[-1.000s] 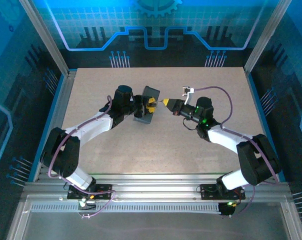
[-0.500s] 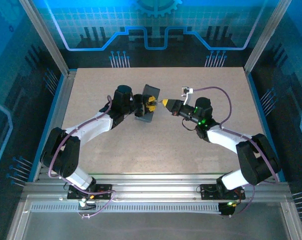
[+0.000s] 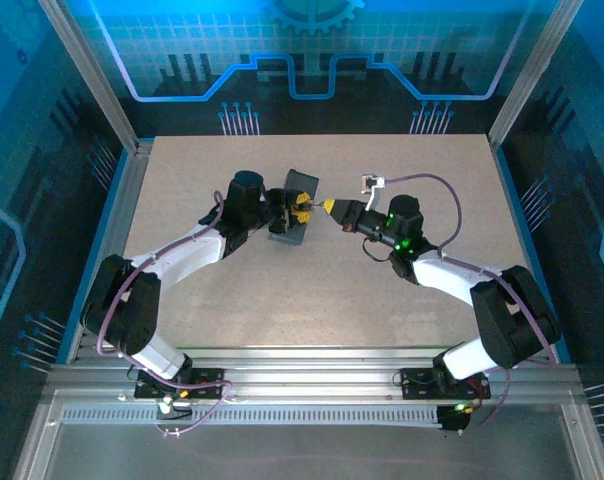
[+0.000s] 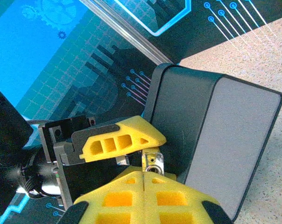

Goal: Unlock a padlock with a key

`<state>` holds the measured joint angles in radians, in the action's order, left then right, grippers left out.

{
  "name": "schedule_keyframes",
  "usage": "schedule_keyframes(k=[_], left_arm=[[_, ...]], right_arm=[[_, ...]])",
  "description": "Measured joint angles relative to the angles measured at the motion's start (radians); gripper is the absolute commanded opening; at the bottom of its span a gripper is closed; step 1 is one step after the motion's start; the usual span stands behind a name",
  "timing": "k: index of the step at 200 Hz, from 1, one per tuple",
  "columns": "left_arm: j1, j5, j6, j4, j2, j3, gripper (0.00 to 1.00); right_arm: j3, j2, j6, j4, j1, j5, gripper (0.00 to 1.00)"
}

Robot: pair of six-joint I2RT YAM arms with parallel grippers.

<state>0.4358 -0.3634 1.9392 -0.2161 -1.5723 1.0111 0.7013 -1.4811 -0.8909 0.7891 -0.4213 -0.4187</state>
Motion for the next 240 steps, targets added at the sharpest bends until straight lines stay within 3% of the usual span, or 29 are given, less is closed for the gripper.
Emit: schedule_keyframes(k=[240], left_arm=[[-0.001, 0.018, 0.0, -0.006, 0.014, -0.006, 0.04]], right_arm=[[0.0, -0.019, -0.011, 0.035, -0.017, 0.035, 0.0]])
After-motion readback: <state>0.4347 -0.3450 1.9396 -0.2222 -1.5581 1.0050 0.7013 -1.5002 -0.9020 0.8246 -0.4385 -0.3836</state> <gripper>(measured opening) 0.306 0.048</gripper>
